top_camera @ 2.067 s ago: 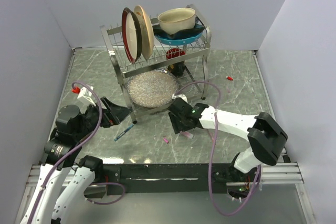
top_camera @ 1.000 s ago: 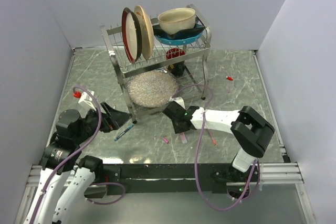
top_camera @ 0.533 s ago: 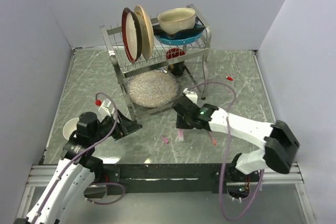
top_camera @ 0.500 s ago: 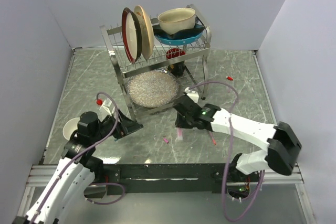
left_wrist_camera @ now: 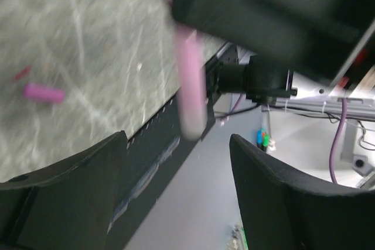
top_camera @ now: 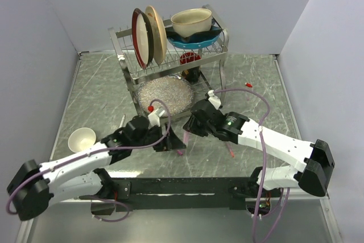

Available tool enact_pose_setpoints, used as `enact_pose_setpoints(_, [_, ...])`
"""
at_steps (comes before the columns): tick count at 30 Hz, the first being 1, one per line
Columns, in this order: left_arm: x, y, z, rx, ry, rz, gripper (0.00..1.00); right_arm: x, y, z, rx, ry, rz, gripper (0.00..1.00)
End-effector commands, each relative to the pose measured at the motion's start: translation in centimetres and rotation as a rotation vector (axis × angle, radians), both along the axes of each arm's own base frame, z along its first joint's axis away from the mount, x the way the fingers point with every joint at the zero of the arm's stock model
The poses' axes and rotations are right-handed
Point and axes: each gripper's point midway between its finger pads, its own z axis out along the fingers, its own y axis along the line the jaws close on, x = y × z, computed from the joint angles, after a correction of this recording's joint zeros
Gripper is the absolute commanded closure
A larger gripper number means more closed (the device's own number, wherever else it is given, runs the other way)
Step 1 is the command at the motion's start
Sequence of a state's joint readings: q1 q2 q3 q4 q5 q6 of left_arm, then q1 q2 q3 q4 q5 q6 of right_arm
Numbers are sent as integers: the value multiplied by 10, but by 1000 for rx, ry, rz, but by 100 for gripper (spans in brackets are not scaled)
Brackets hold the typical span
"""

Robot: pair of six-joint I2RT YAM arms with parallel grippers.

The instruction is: Insert the pens into the pen caps

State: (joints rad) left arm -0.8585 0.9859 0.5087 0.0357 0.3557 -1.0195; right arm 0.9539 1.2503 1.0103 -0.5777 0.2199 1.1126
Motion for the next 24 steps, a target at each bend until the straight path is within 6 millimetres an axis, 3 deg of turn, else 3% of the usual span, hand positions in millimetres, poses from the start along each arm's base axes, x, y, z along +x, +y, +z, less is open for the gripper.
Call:
enact_pose_setpoints(1, [28, -22, 44, -77, -165, 42, 25, 5, 11, 41, 109, -70, -39, 100])
enact_pose_setpoints(7, [32, -27, 49, -95, -185, 45, 33, -1, 13, 48, 149, -77, -42, 100])
enact_pose_setpoints(13, [29, -26, 41, -92, -169, 41, 41, -3, 16, 54, 176, -87, -45, 100])
enact_pose_setpoints(22, [23, -29, 36, -110, -149, 8, 62, -2, 17, 56, 189, -93, -58, 100])
enact_pose_setpoints(24, [19, -32, 35, -119, -138, -9, 73, -2, 17, 58, 190, -98, -61, 100])
